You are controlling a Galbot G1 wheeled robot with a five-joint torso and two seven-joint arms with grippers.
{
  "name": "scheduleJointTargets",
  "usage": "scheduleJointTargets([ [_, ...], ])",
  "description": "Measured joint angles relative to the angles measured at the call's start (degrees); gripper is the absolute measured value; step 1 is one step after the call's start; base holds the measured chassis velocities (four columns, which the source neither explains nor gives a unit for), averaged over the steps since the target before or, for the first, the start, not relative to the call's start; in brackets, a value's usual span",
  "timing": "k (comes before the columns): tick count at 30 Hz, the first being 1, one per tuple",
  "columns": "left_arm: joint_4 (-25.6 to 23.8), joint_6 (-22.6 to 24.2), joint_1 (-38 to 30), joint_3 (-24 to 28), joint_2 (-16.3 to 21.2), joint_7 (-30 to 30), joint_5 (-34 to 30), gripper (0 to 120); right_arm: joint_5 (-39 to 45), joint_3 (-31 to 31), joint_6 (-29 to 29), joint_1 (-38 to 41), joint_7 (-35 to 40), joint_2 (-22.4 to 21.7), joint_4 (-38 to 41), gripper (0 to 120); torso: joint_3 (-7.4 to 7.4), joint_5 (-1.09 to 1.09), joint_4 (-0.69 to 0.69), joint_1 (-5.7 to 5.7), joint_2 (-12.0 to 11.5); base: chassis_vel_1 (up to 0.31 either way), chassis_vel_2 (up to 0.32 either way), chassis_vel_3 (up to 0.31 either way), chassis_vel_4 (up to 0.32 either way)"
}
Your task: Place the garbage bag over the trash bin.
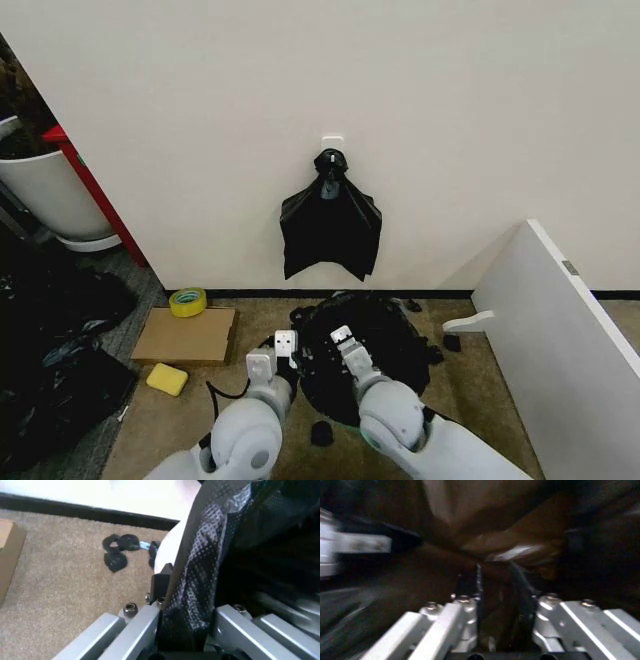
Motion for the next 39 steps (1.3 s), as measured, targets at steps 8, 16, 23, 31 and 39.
scheduleJointTargets([
  [8, 2.70, 2.25, -1.64, -4.48, -1.49, -3.46, -11.24, 0, -0.50, 11.14, 10.69, -10.98, -6.68, -6.12, 10.51, 49, 0.00, 0.01, -0.02, 0.00, 0.00, 0.000, 0.000, 0.000, 0.000],
  [16, 3.90, 3.73, 1.62, -11.58, -4.63, -9.51, -21.79, 0, -1.38, 15.76, 17.47, -17.23, -6.17, -7.51, 17.94, 79, 0.00, 0.00, 0.04, -0.01, 0.00, 0.000, 0.000, 0.000, 0.000],
  [23, 6.27, 4.44, 2.38, -12.19, -5.09, -11.59, -24.70, 0, -1.76, 16.22, 17.42, -19.47, -3.67, -7.34, 18.99, 99, 0.00, 0.01, -0.01, -0.01, 0.00, 0.000, 0.000, 0.000, 0.000],
  [31, 7.48, 5.08, 2.43, -12.08, -5.38, -13.21, -24.08, 0, -1.50, 16.32, 16.38, -19.48, -2.40, -7.30, 18.63, 100, 0.00, 0.00, 0.00, 0.00, 0.00, 0.000, 0.000, 0.000, 0.000],
  [39, 7.52, 2.61, 2.41, -12.37, -5.98, -13.84, -24.08, 23, -1.24, 15.97, 15.73, -18.91, -2.29, -7.11, 17.79, 100, 0.00, 0.01, 0.00, 0.00, 0.00, 0.000, 0.000, 0.000, 0.000],
])
